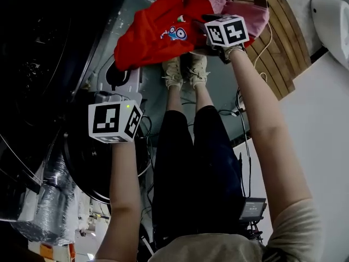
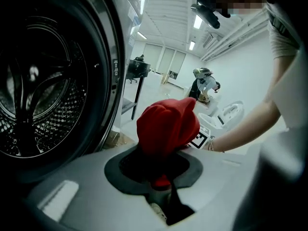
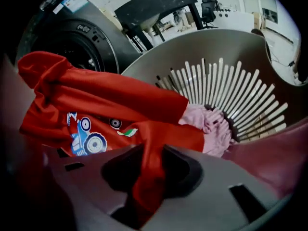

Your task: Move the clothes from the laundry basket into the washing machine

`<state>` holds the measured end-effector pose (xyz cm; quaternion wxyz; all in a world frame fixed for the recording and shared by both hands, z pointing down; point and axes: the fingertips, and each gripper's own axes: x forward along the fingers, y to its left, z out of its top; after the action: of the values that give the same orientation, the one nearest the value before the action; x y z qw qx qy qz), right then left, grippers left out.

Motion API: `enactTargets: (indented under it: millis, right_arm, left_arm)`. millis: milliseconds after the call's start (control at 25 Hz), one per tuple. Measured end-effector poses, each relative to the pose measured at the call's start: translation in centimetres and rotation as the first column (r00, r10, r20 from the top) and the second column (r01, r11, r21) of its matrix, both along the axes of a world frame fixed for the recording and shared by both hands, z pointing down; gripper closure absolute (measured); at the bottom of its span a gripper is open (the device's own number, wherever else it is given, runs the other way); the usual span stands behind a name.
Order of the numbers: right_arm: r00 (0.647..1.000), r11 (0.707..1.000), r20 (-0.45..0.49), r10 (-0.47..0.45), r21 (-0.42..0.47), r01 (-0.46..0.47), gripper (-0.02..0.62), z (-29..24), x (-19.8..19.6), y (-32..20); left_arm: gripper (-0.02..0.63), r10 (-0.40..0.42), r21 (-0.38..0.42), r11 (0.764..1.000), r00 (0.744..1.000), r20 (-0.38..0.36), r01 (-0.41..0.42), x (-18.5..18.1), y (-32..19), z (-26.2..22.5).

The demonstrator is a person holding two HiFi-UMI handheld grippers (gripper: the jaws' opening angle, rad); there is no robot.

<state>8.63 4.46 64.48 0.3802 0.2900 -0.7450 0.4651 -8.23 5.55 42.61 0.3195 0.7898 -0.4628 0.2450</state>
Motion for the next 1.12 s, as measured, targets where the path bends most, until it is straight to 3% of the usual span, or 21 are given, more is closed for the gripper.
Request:
enactTargets:
  millis: [40,160,280,480,600,640,760,800,960,1120]
  right_arm:
    - [1.000,1.000,0.007,-0.004,0.002,0.004,0.528,-0.2,0.0,0.0]
    - [0.998,0.997,0.060,0.014,0.076,-0.019,0.538,-3.1,-0.1,-1.0]
    - [0.983,0.984,0.167,0.082,0.143,-0.107,0.538,-8.5,0.2,-1.8]
    - [0.932,0.947,0.331,0.150,0.223,-0.231,0.540,-19.9,0.0,-2.2]
    - [0.901,0.928,0.407,0.150,0.256,-0.270,0.540,-26.0,-0.5,-2.3]
    - [0.892,0.923,0.427,0.149,0.265,-0.281,0.541,-27.6,-0.7,-2.5]
    - [0.870,0.908,0.469,0.148,0.284,-0.308,0.541,-31.0,-1.1,-3.2]
    - [0.866,0.904,0.478,0.147,0.290,-0.314,0.541,-31.8,-1.2,-3.5]
    - [0.844,0.905,0.519,0.134,0.283,-0.317,0.541,-34.1,-2.3,-3.8]
    - [0.829,0.917,0.550,0.100,0.273,-0.291,0.548,-35.2,-4.5,-3.2]
  left_arm:
    - [0.522,0.001,0.001,1.000,1.000,-0.002,-0.001,0.1,0.0,0.0]
    - [0.522,-0.005,-0.001,1.000,1.000,-0.017,0.005,0.4,-0.1,0.0]
    - [0.520,0.010,0.000,1.000,0.999,-0.048,-0.010,1.7,-0.2,-0.1]
    - [0.520,0.106,0.021,0.994,0.989,-0.107,-0.105,5.8,-0.7,-1.1]
    - [0.515,0.182,0.047,0.983,0.969,-0.166,-0.177,8.7,-1.0,-2.4]
    - [0.494,0.209,0.059,0.978,0.959,-0.193,-0.201,9.7,-1.1,-3.0]
    - [0.328,0.280,0.102,0.960,0.920,-0.273,-0.261,11.9,-1.2,-5.0]
    - [0.307,0.299,0.116,0.954,0.912,-0.281,-0.277,12.4,-1.2,-5.6]
    - [0.275,0.376,0.158,0.923,0.909,-0.178,-0.350,13.4,-1.1,-6.0]
    - [0.227,0.373,0.189,0.919,0.918,-0.135,-0.345,13.6,-2.1,-6.0]
